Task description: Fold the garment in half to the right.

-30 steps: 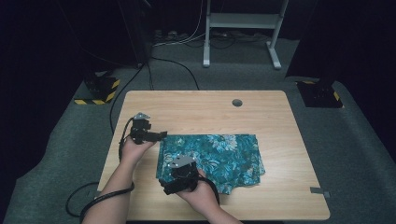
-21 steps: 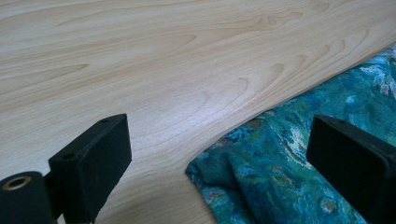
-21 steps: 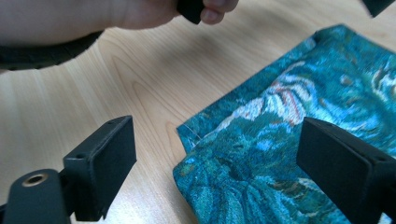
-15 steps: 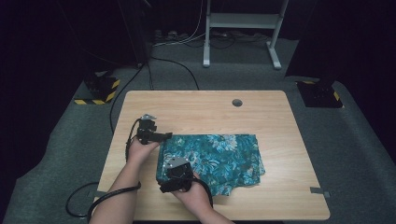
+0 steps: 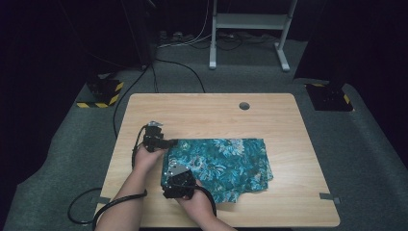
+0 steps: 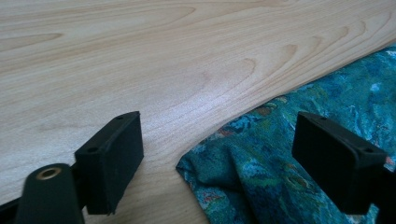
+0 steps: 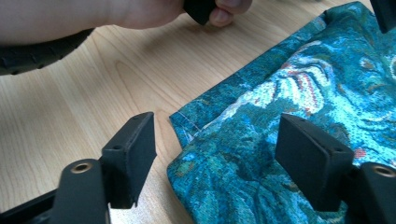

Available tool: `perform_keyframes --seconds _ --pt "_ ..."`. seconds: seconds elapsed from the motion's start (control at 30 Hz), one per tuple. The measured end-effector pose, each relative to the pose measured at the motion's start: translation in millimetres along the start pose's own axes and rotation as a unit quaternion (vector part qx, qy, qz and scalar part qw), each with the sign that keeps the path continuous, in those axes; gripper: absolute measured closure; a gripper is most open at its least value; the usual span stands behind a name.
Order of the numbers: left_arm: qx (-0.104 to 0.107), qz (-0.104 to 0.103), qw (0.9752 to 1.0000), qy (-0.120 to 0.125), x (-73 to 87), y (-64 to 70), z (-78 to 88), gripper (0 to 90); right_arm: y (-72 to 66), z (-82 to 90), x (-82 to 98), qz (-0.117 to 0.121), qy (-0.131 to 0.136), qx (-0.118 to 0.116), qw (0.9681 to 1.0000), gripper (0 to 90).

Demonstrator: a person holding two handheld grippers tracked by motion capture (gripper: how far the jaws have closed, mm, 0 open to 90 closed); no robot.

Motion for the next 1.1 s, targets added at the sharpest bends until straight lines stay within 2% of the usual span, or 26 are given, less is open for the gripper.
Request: perform_keyframes --seconds 0.23,0.43,0.5,0.6,0.63,0.77,0.83,0.97,1.1 --pt "0.009 -0.007 0.9999 0.002 1.0 2.8 -0.3 26.4 -3.1 -3.8 -1.6 0.019 -0.003 0.006 0.9998 38.1" --pt "0.02 -0.016 0.9995 0.016 4.3 8.2 -0.6 36.0 -3.1 -10.4 0.6 0.026 -0.014 0.011 0.9995 40.4" --pt "0.017 -0.017 0.9995 0.02 5.0 9.2 -0.8 36.9 -4.8 -13.7 2.3 0.038 -0.02 0.016 0.999 40.8" --pt "0.023 -0.02 0.9992 0.025 6.1 10.2 -0.9 43.9 -5.1 -14.6 1.3 0.041 -0.019 0.017 0.9988 42.9" --pt "0.018 -0.022 0.9992 0.027 6.5 10.5 -1.0 45.2 -4.7 -14.9 0.9 0.04 -0.018 0.017 0.9989 44.1" --pt "0.004 -0.028 0.9993 0.026 7.6 12.6 -1.2 56.3 -0.9 -15.0 0.8 0.021 -0.018 0.014 0.9995 53.9" --pt "-0.005 -0.03 0.9991 0.03 9.1 13.8 -1.2 63.8 0.3 -14.5 1.0 0.019 -0.018 0.016 0.9995 58.8" --pt "-0.004 -0.023 0.9993 0.03 11.2 18.0 -2.4 79.8 4.2 -13.4 2.5 0.014 -0.009 0.027 0.9995 69.4" --pt "-0.009 -0.022 0.9994 0.026 11.0 21.8 -3.7 84.1 7.6 -12.5 3.3 0.022 -0.008 0.045 0.9987 83.5"
Point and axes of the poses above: each handheld gripper's, and its own axes: z roughly backward along the jaws, x roughly out of its underside, y roughly to its right, the point moved 7 cm from there along -z, roughly forward along the jaws
